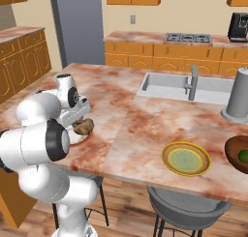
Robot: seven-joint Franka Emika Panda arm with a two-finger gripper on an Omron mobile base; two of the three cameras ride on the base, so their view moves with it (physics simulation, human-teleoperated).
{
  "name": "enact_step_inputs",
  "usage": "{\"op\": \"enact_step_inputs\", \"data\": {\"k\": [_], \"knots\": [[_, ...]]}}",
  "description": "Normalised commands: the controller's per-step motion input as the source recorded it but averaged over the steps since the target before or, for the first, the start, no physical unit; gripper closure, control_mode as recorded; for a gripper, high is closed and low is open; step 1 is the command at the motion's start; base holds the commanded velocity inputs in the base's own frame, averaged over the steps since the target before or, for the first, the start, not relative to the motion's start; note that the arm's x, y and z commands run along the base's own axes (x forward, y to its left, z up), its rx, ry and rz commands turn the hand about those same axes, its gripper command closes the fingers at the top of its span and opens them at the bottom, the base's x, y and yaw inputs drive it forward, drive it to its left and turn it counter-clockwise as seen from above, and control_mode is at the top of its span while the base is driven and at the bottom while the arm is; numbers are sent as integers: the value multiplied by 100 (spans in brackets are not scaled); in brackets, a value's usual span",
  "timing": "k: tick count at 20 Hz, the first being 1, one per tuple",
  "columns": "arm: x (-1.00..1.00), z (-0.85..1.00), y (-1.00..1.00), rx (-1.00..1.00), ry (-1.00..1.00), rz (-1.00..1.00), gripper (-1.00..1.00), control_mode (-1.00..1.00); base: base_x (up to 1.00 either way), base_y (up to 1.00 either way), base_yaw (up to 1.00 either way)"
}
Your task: Pick the chicken drumstick and lime from their plates and place them in the bowl. Then put the bowl in the fridge.
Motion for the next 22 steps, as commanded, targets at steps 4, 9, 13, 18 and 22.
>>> {"op": "enact_step_inputs", "data": {"k": [4, 9, 13, 18, 22], "knots": [[-36, 33, -54, 0, -1, 4, 100, -100, 0, 0, 0], [-31, 26, -51, 2, 0, 0, 100, -100, 0, 0, 0], [-27, 18, -37, 0, 0, 0, 100, -100, 0, 0, 0], [-4, 1, -7, 0, 3, 0, 100, -100, 0, 0, 0], [0, 0, 0, 0, 0, 0, 100, -100, 0, 0, 0]]}}
